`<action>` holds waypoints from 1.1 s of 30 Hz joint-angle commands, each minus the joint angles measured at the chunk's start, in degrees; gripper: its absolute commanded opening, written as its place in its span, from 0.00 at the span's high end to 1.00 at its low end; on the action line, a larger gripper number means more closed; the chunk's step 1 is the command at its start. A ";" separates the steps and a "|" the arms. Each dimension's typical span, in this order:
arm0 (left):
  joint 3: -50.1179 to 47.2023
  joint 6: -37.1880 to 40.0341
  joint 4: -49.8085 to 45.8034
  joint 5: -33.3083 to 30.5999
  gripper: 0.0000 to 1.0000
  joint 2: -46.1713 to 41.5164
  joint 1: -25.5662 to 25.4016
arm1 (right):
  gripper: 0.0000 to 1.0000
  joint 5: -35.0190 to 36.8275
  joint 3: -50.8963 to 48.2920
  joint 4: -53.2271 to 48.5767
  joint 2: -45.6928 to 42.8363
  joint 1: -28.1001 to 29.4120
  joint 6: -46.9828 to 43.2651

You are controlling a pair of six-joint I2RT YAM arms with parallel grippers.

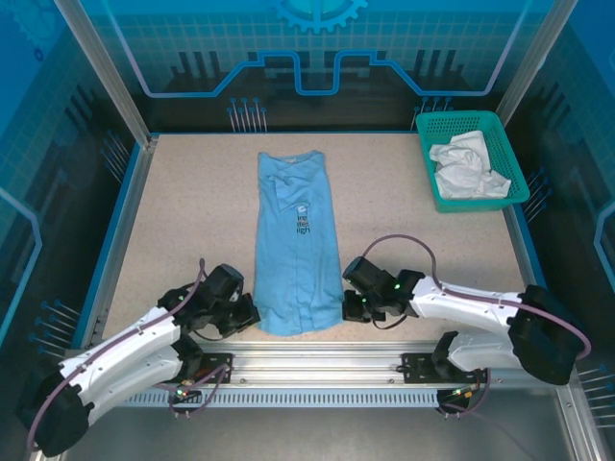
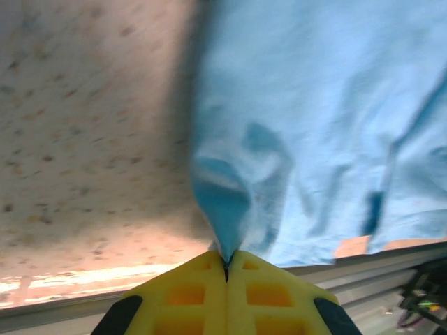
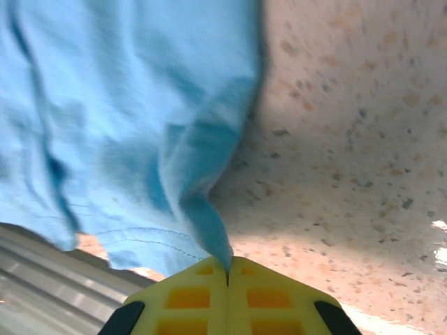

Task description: Fold and stack the t-shirts

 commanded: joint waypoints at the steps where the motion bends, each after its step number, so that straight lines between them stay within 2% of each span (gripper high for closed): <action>1: 6.70 0.89 0.70 -2.64 1.00 2.72 1.48 | 1.00 0.25 4.30 -2.28 -2.26 -3.54 0.66; 8: 16.97 6.16 4.84 1.84 1.00 16.14 11.84 | 1.00 -3.58 14.33 -4.99 3.58 -12.59 -3.89; 12: 23.62 9.62 6.05 4.18 1.00 24.62 17.92 | 1.00 -6.19 22.12 -6.51 11.35 -18.17 -7.36; 18: 33.05 12.45 7.49 6.39 0.99 38.92 24.46 | 1.00 -9.89 35.14 -8.96 25.51 -23.35 -11.94; 29: 49.60 13.32 6.42 6.84 0.96 57.69 28.20 | 1.00 -15.57 57.98 -15.03 47.87 -29.67 -13.53; 33: 53.44 12.87 5.67 6.81 0.91 62.33 30.00 | 0.99 -17.02 64.61 -17.32 54.10 -31.29 -13.54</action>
